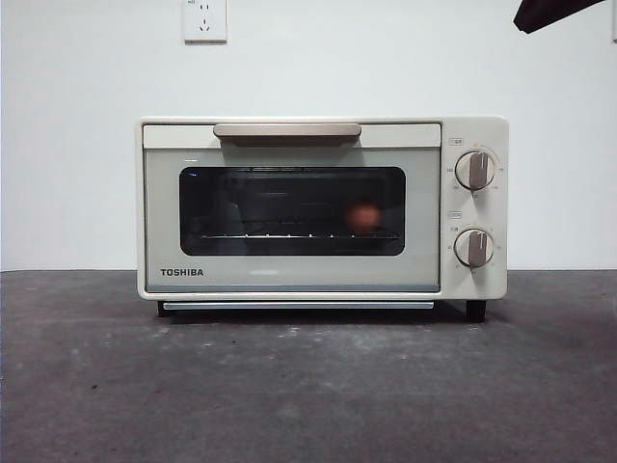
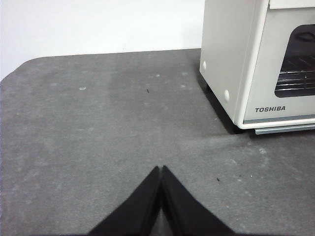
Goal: Eggoven
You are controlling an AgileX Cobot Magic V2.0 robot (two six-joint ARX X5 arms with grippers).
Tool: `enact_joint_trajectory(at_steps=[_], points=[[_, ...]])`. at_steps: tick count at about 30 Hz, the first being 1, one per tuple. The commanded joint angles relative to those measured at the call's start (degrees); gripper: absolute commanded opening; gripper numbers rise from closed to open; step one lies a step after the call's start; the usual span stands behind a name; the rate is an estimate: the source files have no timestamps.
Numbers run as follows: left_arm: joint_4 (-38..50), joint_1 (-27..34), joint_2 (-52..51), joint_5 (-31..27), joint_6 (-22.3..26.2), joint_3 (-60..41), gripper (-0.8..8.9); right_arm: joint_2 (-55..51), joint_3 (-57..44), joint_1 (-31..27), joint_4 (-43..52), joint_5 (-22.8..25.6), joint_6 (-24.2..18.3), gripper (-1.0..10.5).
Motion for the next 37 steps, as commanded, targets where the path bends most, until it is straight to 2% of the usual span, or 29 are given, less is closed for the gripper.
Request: enact_joint_trajectory(at_steps=[1,14,17,21,26,29,32,37], points=[[-0.22,0.04,-0.09,0.26,-0.55,-1.57,0.08,0.2,0.48,0.33,0.46,0.2,-0.04,0.1],[-0.2,0.04,-0.09,0.26,-0.55,-1.57,0.08,0.02,0.48,0.33,0.26,0.22,-0.13,0.1],[-0.22,0.04,-0.09,0.26,-0.55,-1.57,0.08,-3.23,0.48,-1.38,0.17,0.42,-0.61,0.1],[-0.22,0.04,-0.09,0.26,-0.55,-1.57,0.08,-9.29,0.11,-8.35,0.87,1.11,-4.02,0.1],[-0.22,0.04,-0.09,0.26,-0.55,-1.57,0.08,-17.7,-4.83,-19.76,4.98,-0.26,-4.07,0.1],[-0.22,0.04,-0.09,0.26,-0.55,-1.57,0.08,-23.17,-10.67,-25.35,11.17,0.2,-4.94,0.1],[-0.2,0.04,-0.09,0.26,-0.55,-1.57,0.07,-28.41,-18.6,-28.41,20.37,0.39,-6.25,0.1],[-0.22,0.04,-0.09,0.26,-0.55,-1.57,0.08,-36.39,-32.72,-29.66,32.02,0.28,-6.43,0.1]])
